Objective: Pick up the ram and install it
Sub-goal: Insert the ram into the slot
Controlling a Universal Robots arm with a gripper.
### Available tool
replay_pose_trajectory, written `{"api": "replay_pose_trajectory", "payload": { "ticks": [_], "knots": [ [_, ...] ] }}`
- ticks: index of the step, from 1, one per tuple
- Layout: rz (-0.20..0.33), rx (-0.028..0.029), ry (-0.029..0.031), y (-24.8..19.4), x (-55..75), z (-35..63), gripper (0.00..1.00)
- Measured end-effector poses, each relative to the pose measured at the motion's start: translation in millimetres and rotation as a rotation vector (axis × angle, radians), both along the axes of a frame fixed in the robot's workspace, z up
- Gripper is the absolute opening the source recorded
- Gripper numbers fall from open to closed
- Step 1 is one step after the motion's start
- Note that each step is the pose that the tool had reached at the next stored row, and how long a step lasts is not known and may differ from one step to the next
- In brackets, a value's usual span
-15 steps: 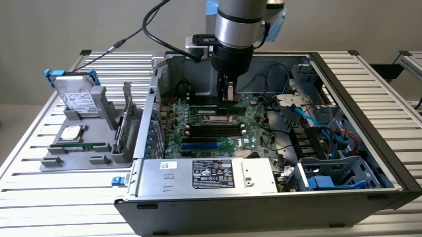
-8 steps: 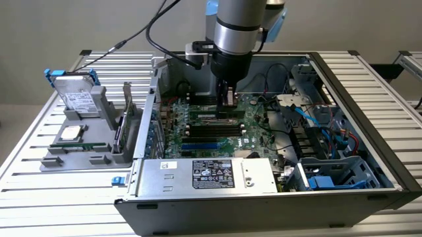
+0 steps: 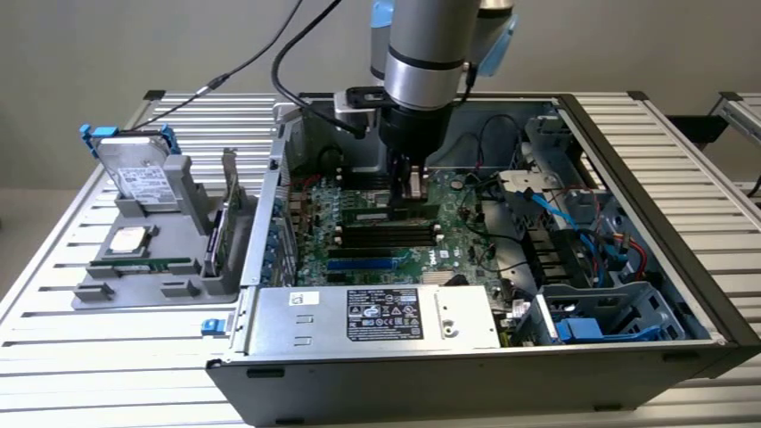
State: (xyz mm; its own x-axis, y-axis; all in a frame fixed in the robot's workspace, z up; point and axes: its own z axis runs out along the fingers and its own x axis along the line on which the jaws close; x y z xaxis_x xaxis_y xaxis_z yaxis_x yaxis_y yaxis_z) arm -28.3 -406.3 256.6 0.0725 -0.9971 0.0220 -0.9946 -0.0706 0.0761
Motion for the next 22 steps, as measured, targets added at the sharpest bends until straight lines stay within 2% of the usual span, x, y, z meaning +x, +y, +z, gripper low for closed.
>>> {"api": "replay_pose_trajectory", "payload": {
  "ticks": [5, 11, 17, 22],
  "knots": [
    [0.0, 0.0, -0.0001, 3.4, 0.0, -9.2, 0.14],
    [0.0, 0.0, 0.0, 3.9, 0.0, -20.0, 0.14],
    [0.0, 0.0, 0.0001, 4.0, 0.0, -21.2, 0.14],
    [0.0, 0.0, 0.0008, 4.0, 0.0, -25.9, 0.14]
  ]
}}
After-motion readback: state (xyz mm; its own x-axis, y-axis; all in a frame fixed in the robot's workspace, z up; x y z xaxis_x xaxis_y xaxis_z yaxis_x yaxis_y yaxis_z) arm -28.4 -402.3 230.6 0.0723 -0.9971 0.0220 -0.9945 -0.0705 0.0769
